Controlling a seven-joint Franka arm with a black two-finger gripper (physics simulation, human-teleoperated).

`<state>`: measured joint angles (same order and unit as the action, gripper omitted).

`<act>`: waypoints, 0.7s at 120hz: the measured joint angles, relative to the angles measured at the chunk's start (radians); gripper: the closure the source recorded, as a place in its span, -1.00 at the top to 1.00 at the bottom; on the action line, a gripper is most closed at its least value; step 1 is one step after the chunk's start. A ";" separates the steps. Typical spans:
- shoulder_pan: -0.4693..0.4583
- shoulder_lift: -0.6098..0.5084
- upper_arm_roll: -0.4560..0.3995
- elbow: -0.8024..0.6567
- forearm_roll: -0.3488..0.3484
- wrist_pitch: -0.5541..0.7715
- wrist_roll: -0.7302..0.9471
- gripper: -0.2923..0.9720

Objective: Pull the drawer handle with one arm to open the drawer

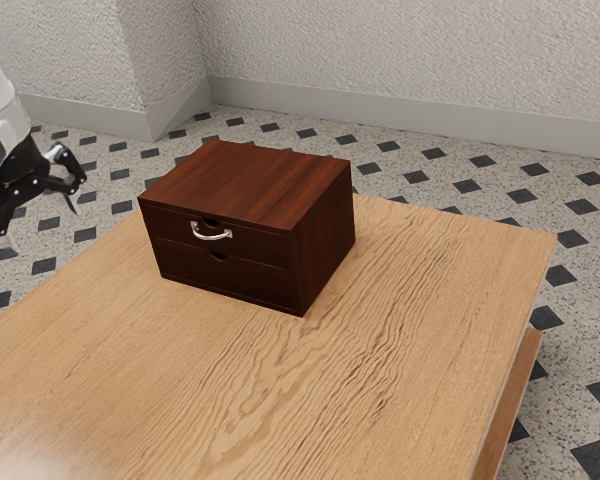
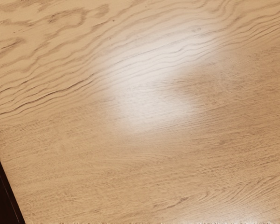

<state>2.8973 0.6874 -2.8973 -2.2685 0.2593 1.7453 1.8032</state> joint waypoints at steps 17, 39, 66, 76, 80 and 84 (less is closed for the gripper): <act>0.000 -0.002 0.000 -0.010 -0.002 0.109 0.061 0.54; 0.000 -0.041 0.000 -0.062 -0.002 0.265 0.132 0.54; 0.000 -0.149 0.000 -0.056 0.028 0.386 0.147 0.54; 0.000 -0.193 0.000 -0.053 0.035 0.424 0.145 0.54; 0.000 -0.211 0.000 -0.048 0.037 0.439 0.144 0.54; 0.000 -0.226 0.000 -0.043 0.038 0.452 0.143 0.54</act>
<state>2.8972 0.4614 -2.8973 -2.3110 0.2976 2.1970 1.9463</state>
